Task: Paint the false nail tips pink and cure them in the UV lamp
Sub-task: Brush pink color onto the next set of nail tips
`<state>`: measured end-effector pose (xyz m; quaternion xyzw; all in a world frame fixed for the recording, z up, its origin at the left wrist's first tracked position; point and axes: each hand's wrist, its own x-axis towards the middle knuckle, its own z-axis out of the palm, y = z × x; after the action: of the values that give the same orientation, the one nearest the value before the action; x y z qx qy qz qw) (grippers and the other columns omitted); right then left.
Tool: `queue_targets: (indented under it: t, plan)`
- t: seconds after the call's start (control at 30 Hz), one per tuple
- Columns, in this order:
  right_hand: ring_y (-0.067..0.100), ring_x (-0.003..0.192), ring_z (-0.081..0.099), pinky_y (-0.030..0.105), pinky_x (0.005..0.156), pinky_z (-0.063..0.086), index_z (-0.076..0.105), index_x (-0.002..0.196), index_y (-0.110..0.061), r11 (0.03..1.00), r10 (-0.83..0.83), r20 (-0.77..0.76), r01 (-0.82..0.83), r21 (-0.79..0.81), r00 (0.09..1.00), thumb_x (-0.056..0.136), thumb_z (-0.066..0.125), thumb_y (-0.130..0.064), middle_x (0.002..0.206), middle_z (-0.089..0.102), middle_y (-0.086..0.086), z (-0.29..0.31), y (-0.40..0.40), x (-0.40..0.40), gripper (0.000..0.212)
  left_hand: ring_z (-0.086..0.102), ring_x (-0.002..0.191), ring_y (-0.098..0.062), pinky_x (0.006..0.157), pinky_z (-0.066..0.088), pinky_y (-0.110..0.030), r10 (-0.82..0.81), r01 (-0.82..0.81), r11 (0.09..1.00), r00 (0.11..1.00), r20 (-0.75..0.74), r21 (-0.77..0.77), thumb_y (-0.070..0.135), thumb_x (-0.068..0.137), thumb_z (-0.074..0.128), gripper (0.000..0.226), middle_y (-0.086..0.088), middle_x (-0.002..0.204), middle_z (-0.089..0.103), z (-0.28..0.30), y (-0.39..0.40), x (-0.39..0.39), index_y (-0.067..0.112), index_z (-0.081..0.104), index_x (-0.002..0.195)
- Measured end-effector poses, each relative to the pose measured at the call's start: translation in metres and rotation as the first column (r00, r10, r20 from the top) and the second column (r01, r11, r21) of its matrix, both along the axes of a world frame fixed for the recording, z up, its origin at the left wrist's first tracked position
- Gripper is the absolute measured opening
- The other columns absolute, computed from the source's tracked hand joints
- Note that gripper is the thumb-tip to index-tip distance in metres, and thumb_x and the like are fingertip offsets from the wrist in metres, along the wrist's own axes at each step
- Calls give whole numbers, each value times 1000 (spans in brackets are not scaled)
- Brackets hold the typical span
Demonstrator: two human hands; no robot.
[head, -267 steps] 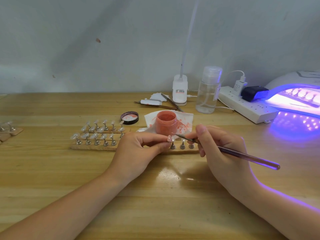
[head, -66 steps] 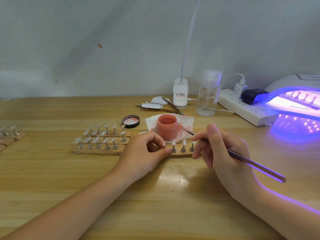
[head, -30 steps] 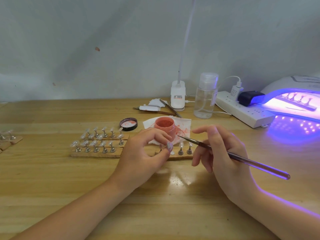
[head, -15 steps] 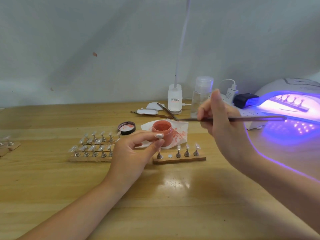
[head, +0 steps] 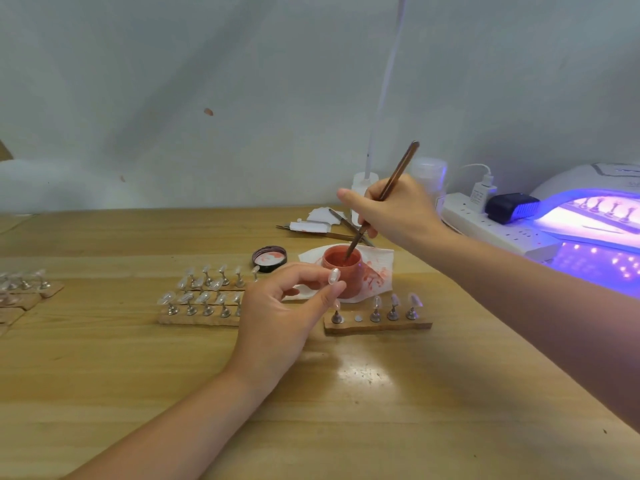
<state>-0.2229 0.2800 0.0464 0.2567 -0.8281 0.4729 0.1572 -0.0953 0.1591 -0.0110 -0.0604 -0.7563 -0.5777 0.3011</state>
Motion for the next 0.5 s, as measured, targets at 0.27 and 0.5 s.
queue_targets:
  t: [0.27, 0.5]
  plan:
    - [17, 49, 42, 27, 52, 34, 45, 46, -7, 980, 32, -42, -23, 197, 999, 84, 62, -35, 44, 41, 6, -5, -14, 4, 50, 59, 71, 2, 69, 44, -17, 16, -16, 999, 1000, -8, 48, 34, 63, 70, 9, 18, 72, 67, -1, -2, -1, 33, 68, 71]
    - [12, 41, 32, 24, 44, 25, 36, 43, -14, 953, 26, -100, 5, 304, 995, 83, 61, -36, 39, 29, -4, -7, -19, 10, 53, 59, 71, 1, 76, 44, -25, 18, -18, 999, 1000, 0, 50, 39, 62, 69, 12, 17, 74, 68, -1, -2, 0, 39, 70, 74]
